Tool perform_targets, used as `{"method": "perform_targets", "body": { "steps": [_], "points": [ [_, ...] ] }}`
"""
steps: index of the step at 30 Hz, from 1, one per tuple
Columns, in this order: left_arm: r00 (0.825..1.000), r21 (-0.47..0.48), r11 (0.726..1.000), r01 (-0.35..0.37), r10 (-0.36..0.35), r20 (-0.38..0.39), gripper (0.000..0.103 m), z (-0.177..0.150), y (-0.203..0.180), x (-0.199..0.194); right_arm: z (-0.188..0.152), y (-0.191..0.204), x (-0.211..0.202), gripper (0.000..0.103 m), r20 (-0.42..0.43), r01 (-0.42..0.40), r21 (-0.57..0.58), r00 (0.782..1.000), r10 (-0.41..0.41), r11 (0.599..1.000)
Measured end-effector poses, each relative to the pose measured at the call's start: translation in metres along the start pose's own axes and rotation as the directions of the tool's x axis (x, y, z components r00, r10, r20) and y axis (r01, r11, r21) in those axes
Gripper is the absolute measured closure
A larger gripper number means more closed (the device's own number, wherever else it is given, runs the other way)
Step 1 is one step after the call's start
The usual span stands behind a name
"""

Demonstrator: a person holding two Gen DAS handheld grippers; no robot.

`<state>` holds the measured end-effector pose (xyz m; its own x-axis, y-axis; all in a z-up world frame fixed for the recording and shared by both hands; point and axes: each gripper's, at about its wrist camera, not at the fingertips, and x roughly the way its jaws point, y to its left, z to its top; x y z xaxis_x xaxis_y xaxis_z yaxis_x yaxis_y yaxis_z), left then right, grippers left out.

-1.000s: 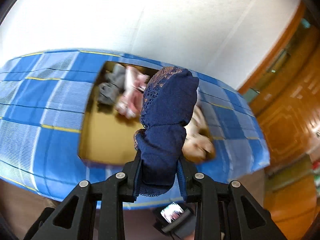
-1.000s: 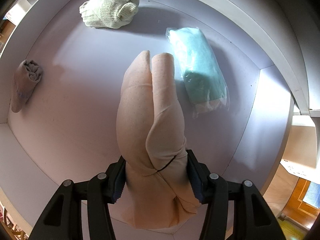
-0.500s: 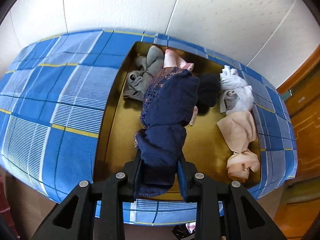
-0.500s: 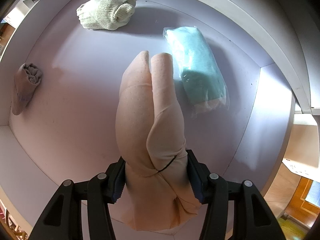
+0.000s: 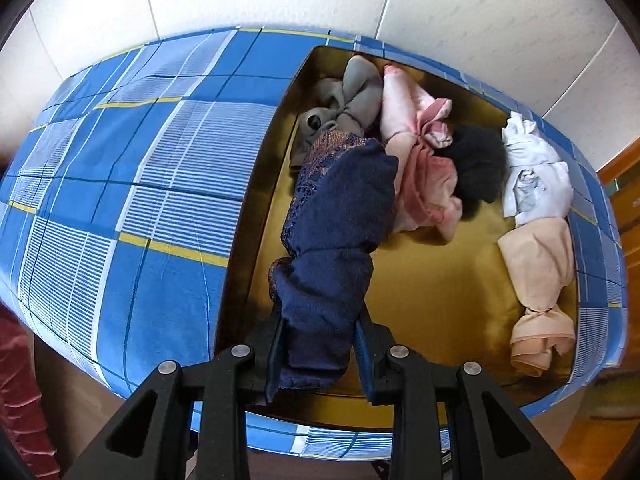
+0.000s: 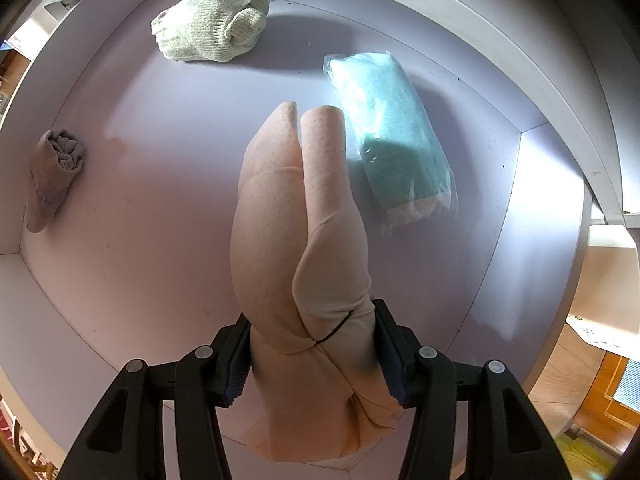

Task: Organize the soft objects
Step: 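Lower the navy knit item into the gold box and open the left gripper, then move the left tool back down to the items in the shelf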

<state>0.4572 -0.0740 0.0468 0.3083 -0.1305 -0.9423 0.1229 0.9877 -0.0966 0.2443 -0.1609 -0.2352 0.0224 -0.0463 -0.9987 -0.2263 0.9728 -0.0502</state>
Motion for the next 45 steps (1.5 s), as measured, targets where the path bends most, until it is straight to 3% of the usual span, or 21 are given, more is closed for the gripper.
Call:
{"method": "perform_targets", "body": {
  "steps": [7,12,21,30,39,45],
  "points": [
    [1.000,0.001,1.000,-0.027,0.027,-0.009,0.071,-0.004,0.003,0.003,0.000,0.000,0.000,0.048,-0.001,0.003,-0.002,1.000,-0.003,1.000],
    [1.000,0.000,1.000,-0.023,0.023,0.004,0.064,-0.006,0.003,-0.002,0.000,0.000,0.000,0.048,-0.002,0.005,-0.003,1.000,-0.005,1.000],
    [0.996,0.074,0.997,-0.032,0.025,0.088,0.062,-0.017,-0.015,-0.027,0.000,0.001,0.001,0.048,-0.003,0.008,-0.005,1.000,-0.008,1.000],
    [0.983,0.171,0.979,-0.107,0.079,0.164,0.058,-0.035,-0.021,-0.049,-0.002,0.005,0.005,0.048,-0.003,0.018,-0.012,1.000,-0.018,1.000],
    [0.961,0.261,0.951,-0.164,0.094,0.261,0.048,-0.073,-0.039,-0.078,-0.002,0.009,0.006,0.048,-0.003,0.022,-0.014,1.000,-0.022,1.000],
    [0.958,0.295,0.944,-0.145,0.059,0.282,0.046,-0.105,-0.044,-0.087,-0.005,0.011,0.006,0.047,-0.001,0.025,-0.016,1.000,-0.025,1.000]
  ]
}}
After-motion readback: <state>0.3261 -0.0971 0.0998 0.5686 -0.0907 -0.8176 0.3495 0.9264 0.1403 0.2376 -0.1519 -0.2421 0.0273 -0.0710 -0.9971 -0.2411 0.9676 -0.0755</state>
